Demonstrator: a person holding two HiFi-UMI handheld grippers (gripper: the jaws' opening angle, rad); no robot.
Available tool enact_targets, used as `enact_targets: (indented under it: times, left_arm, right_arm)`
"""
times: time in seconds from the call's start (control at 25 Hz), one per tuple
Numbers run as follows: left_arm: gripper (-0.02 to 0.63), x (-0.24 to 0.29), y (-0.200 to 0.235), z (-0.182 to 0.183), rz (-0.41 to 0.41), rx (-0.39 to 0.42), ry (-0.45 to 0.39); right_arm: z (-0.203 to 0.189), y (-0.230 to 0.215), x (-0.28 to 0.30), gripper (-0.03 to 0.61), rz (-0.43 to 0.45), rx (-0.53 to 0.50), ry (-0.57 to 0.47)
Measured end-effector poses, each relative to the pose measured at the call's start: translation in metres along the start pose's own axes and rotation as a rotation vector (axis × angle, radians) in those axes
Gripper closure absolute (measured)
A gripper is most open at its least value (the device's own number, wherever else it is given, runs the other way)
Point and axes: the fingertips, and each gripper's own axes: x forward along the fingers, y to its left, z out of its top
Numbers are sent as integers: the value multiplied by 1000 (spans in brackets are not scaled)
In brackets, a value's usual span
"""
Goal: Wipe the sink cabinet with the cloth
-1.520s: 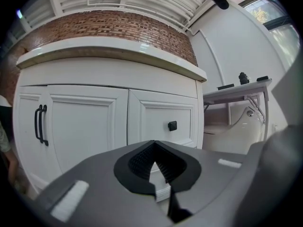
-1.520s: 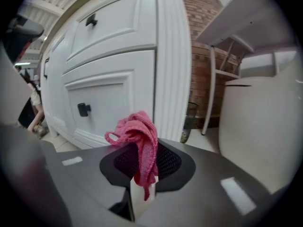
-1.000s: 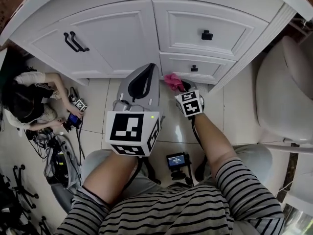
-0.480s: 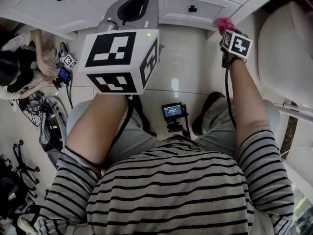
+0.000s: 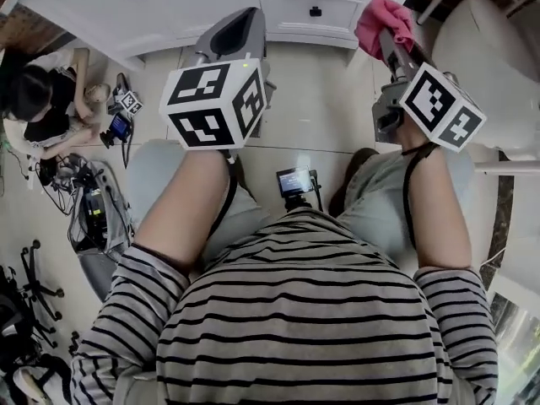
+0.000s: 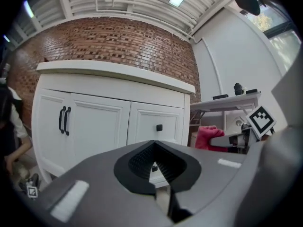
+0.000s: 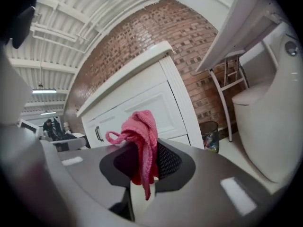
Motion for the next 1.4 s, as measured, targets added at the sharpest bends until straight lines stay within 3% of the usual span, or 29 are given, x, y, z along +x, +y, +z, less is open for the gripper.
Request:
enact_targets:
  times: [0.12,0.32,0.56,0.68,1.4]
  left_arm:
    - [614,-14,-8,-23,-1,-28,13]
    - [614,-16,-14,-24,-12,56,-37]
    - [614,-21,6,-40,40,46,-16]
    - [614,-19,5,-41,24,71,-19]
    - [614,-11,1,-45,-13,48,-5]
  right_arm:
    - [-10,12,-24,505,4,-67,-89]
    - [-15,4,-26,505,-34,-104,-130]
    - [-24,3,-25,505,-54,-134,-131]
    - [-23,6,-20,505,-49,-136,-135]
    - [-28,6,-10,505,-66,-174,-121]
